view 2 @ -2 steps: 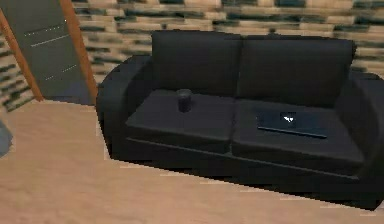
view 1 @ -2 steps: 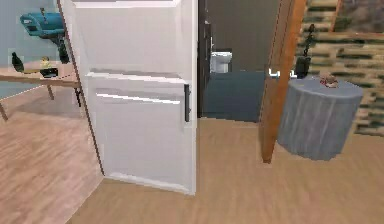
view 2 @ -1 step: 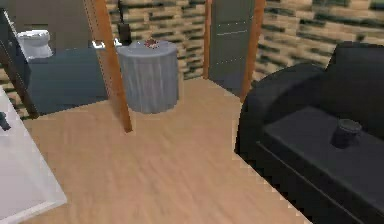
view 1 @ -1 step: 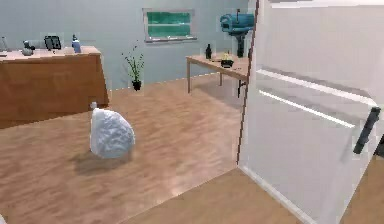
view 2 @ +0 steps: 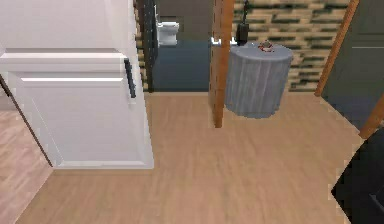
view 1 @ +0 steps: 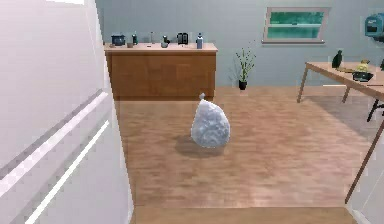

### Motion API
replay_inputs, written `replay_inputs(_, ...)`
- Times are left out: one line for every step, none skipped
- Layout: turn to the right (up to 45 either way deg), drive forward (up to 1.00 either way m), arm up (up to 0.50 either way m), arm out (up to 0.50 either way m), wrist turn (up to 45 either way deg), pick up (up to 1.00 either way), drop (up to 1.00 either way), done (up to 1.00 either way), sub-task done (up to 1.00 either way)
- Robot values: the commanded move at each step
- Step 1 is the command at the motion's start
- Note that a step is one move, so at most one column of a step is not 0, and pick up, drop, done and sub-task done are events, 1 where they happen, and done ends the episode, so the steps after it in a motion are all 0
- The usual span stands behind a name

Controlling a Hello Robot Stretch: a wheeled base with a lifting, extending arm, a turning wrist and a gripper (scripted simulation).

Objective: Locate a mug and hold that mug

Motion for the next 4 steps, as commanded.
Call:
replay_inputs(0.0,0.50,0.00,0.00,0.0,0.00,0.00,0.00,0.00)
replay_inputs(-9.0,0.00,0.00,0.00,0.0,0.00,0.00,0.00,0.00)
replay_inputs(0.0,0.90,0.00,0.00,0.0,0.00,0.00,0.00,0.00)
replay_inputs(-21.0,0.00,0.00,0.00,0.0,0.00,0.00,0.00,0.00)
